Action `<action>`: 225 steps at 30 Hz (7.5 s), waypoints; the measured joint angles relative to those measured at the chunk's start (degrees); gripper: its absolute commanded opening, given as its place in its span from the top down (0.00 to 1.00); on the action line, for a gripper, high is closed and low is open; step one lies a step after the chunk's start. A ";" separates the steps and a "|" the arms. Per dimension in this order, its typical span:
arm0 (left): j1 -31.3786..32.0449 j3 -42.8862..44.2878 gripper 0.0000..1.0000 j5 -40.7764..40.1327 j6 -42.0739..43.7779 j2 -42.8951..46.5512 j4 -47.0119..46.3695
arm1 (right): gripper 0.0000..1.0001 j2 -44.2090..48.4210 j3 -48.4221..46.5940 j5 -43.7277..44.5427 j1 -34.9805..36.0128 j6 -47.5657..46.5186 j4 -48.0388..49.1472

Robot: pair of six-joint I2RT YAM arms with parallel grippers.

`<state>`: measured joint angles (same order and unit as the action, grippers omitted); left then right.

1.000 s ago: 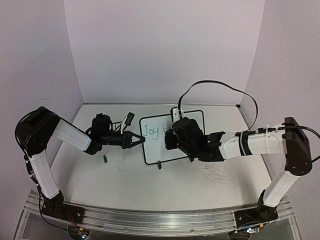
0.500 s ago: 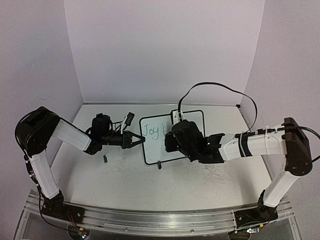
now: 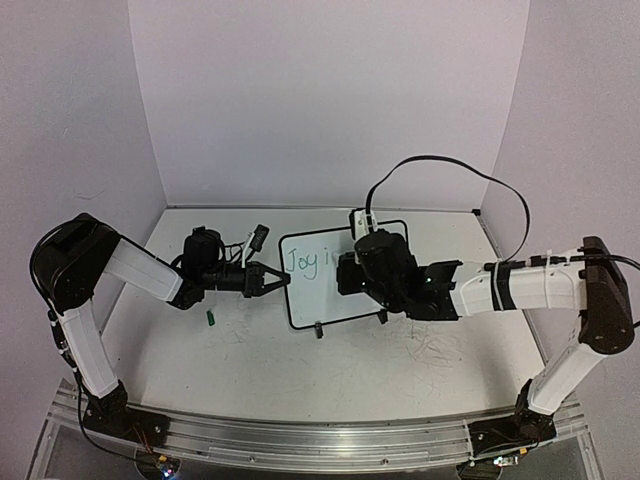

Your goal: Write a sentence on the whiteboard

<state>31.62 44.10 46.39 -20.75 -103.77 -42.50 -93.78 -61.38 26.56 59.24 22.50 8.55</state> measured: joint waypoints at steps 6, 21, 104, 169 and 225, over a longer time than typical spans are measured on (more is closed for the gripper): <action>0.00 0.00 1.00 0.00 0.00 0.00 0.00 | 1.00 -0.36 -0.88 0.27 -0.38 -1.32 -0.01; 0.00 0.00 1.00 -0.02 0.02 0.00 0.02 | 1.00 -1.90 -1.93 0.20 -0.72 -1.68 0.00; 0.00 0.00 1.00 -0.02 0.03 0.00 0.02 | 1.00 -3.04 -2.67 1.18 -0.80 -0.20 -0.45; -0.02 0.00 1.00 -0.15 -0.02 0.00 0.11 | 1.00 -2.51 -0.31 2.07 -0.43 5.95 -2.73; 0.33 -1.44 1.00 -1.68 1.64 1.13 0.00 | 1.00 14.73 12.27 -3.21 1.84 -2.87 3.53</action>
<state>31.94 42.65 44.71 -19.12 -102.63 -42.50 -79.05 -49.11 23.34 61.08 19.63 12.08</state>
